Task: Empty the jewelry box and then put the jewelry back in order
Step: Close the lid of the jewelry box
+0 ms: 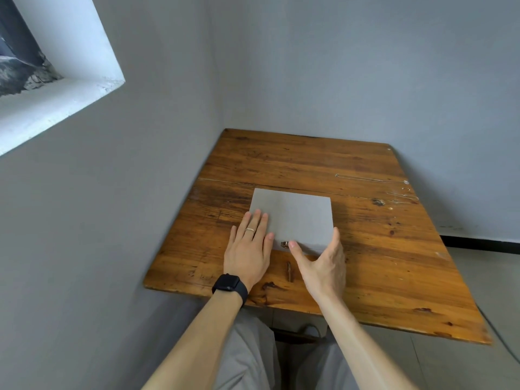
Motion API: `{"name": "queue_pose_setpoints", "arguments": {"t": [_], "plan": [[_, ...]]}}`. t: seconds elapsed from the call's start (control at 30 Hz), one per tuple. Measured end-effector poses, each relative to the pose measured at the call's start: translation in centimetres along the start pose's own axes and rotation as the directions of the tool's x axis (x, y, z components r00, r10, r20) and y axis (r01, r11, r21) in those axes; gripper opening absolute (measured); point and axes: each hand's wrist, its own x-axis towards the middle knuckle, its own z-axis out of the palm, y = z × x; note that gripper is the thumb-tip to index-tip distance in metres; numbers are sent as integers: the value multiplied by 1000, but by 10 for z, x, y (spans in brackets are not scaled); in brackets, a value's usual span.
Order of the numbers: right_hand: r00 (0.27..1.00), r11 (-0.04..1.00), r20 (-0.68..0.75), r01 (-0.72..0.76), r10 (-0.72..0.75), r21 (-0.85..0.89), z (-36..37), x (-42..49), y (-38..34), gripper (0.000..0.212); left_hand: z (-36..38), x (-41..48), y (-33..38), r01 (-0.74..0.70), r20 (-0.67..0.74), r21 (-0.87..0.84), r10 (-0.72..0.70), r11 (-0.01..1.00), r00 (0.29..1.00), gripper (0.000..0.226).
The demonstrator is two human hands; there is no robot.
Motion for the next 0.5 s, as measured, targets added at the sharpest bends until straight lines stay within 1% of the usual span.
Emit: {"name": "queue_pose_setpoints", "arguments": {"t": [0.17, 0.37, 0.5], "plan": [[999, 1000, 11, 31, -31, -6, -2, -2, 3, 117, 1, 1, -2, -5, 15, 23, 4, 1000, 1000, 54], [997, 995, 24, 69, -67, -79, -1, -4, 7, 126, 0, 0, -2, -10, 22, 82, 8, 997, 1000, 55], [998, 993, -16, 64, -66, -96, 1, -5, 4, 125, -1, 2, 0, -23, 24, 111, 20, 994, 1000, 56]]}}
